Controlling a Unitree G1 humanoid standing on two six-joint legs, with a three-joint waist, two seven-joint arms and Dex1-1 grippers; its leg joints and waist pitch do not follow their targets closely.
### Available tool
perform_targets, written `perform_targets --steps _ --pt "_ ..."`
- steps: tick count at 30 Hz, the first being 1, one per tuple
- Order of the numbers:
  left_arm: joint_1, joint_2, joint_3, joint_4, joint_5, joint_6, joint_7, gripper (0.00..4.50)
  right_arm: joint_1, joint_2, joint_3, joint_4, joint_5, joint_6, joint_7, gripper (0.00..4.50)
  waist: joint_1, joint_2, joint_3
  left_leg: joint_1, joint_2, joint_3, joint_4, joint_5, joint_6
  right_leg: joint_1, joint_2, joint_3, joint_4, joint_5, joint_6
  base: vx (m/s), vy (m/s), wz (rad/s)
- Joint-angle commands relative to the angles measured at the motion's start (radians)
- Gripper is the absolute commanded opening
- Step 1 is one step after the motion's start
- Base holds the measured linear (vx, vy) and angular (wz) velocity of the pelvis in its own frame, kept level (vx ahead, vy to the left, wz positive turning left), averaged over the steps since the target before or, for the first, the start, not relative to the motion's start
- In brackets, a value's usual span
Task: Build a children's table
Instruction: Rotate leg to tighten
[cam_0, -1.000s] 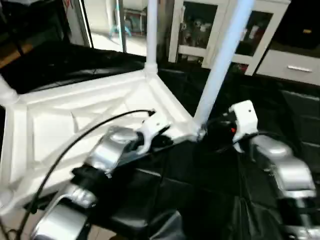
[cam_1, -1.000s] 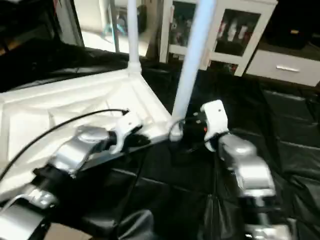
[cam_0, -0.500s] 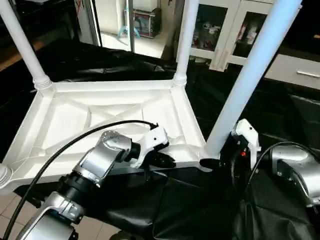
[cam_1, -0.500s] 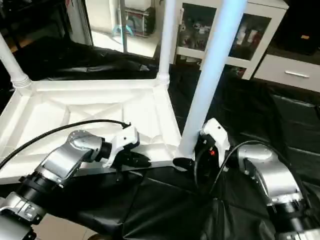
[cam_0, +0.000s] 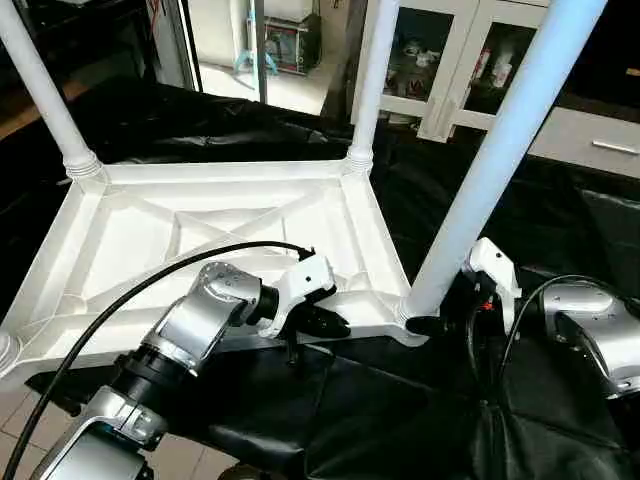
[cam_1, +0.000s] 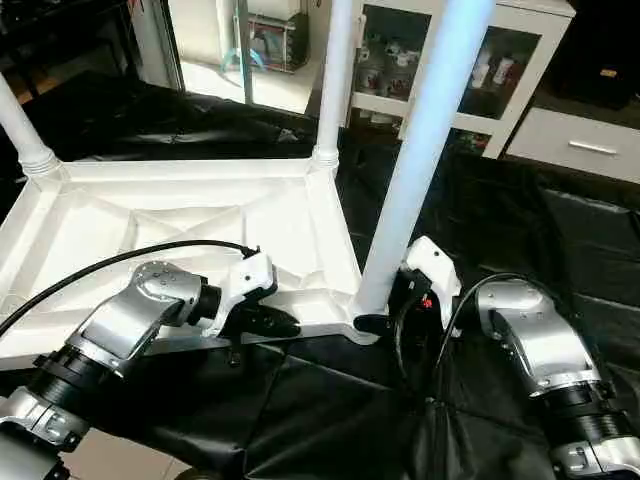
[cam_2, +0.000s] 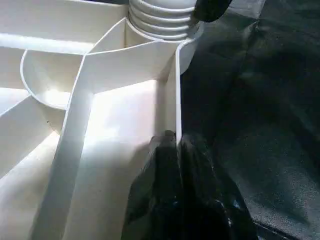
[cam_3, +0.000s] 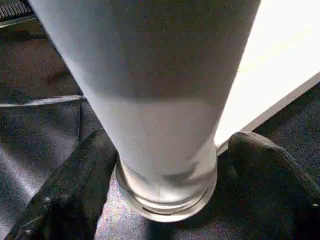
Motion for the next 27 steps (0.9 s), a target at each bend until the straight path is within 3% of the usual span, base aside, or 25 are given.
perform_targets --steps 1,3,8,16,19,21,22,23,24,25,27 --pt "0.007 -0.025 -0.028 -0.038 -0.045 0.001 -0.052 0.0 -0.02 0.006 0.009 0.002 -0.007 -0.014 -0.003 3.43 -0.003 -0.02 -0.069 0.016 0.071 -0.032 -0.065 -0.13 0.073 0.044 -0.094 0.048 -0.073 -0.231 -0.221 0.0 0.0 0.0" --pt "0.008 -0.025 -0.03 -0.039 -0.044 0.003 -0.054 0.0 -0.017 0.008 0.008 0.003 -0.004 -0.016 0.004 3.33 -0.003 -0.015 -0.069 0.017 0.072 -0.032 -0.065 -0.128 0.073 0.044 -0.094 0.048 -0.072 -0.222 -0.225 0.0 0.0 0.0" --pt "0.006 -0.025 -0.032 -0.035 -0.041 0.003 -0.056 0.0 -0.014 0.009 0.01 0.007 -0.003 -0.025 0.008 2.8 -0.005 -0.016 -0.07 0.018 0.072 -0.032 -0.064 -0.132 0.071 0.045 -0.093 0.047 -0.072 -0.218 -0.229 0.0 0.0 0.0" --pt "0.004 -0.015 -0.04 -0.029 -0.036 0.01 -0.069 0.0 0.0 0.008 0.007 -0.004 -0.009 -0.03 -0.002 2.62 -0.004 -0.015 -0.071 0.017 0.072 -0.032 -0.063 -0.124 0.074 0.046 -0.093 0.047 -0.069 -0.195 -0.237 0.0 0.0 0.0" --pt "0.001 -0.017 -0.036 -0.018 -0.023 0.019 -0.042 0.0 0.0 0.03 -0.011 0.009 -0.041 -0.014 -0.102 2.61 -0.006 -0.013 -0.07 0.017 0.071 -0.032 -0.065 -0.127 0.068 0.044 -0.092 0.046 -0.07 -0.205 -0.236 0.0 0.0 0.0" --pt "-0.018 -0.047 -0.014 0.023 -0.005 0.038 0.032 0.0 -0.016 0.086 -0.05 0.05 -0.076 0.017 -0.276 2.61 -0.015 -0.013 -0.067 0.017 0.069 -0.033 -0.067 -0.143 0.052 0.042 -0.091 0.046 -0.075 -0.233 -0.23 0.0 0.0 0.0" --pt "-0.018 -0.047 -0.014 0.023 -0.005 0.038 0.032 0.0 -0.016 0.086 -0.05 0.05 -0.076 0.017 -0.276 2.61 -0.02 -0.012 -0.067 0.018 0.069 -0.035 -0.069 -0.166 0.036 0.043 -0.092 0.045 -0.078 -0.264 -0.223 0.0 0.0 0.0" --pt "-0.056 -0.11 0.033 0.098 0.008 0.065 0.157 0.0 -0.04 0.17 -0.115 0.095 -0.094 0.079 -0.493 2.61 -0.025 -0.007 -0.065 0.019 0.069 -0.035 -0.07 -0.187 0.024 0.042 -0.091 0.046 -0.083 -0.286 -0.216 0.0 0.0 0.0" --pt "-0.056 -0.11 0.033 0.098 0.008 0.065 0.157 0.0 -0.04 0.17 -0.115 0.095 -0.094 0.079 -0.493 2.6 -0.03 -0.008 -0.063 0.021 0.067 -0.034 -0.071 -0.2 0.016 0.037 -0.088 0.045 -0.086 -0.303 -0.215 0.0 0.0 0.0" --pt "-0.1 -0.182 0.09 0.179 0.013 0.102 0.302 0.0 -0.061 0.249 -0.176 0.126 -0.09 0.136 -0.666 2.6 -0.034 -0.004 -0.065 0.026 0.066 -0.038 -0.071 -0.228 -0.008 0.036 -0.089 0.043 -0.086 -0.34 -0.209 0.0 0.0 0.0" --pt "-0.114 -0.202 0.104 0.203 0.015 0.11 0.344 0.0 -0.065 0.271 -0.19 0.133 -0.088 0.146 -0.707 2.6 -0.036 -0.01 -0.069 0.028 0.066 -0.042 -0.071 -0.242 -0.027 0.038 -0.092 0.041 -0.091 -0.357 -0.198 0.0 0.0 0.0"
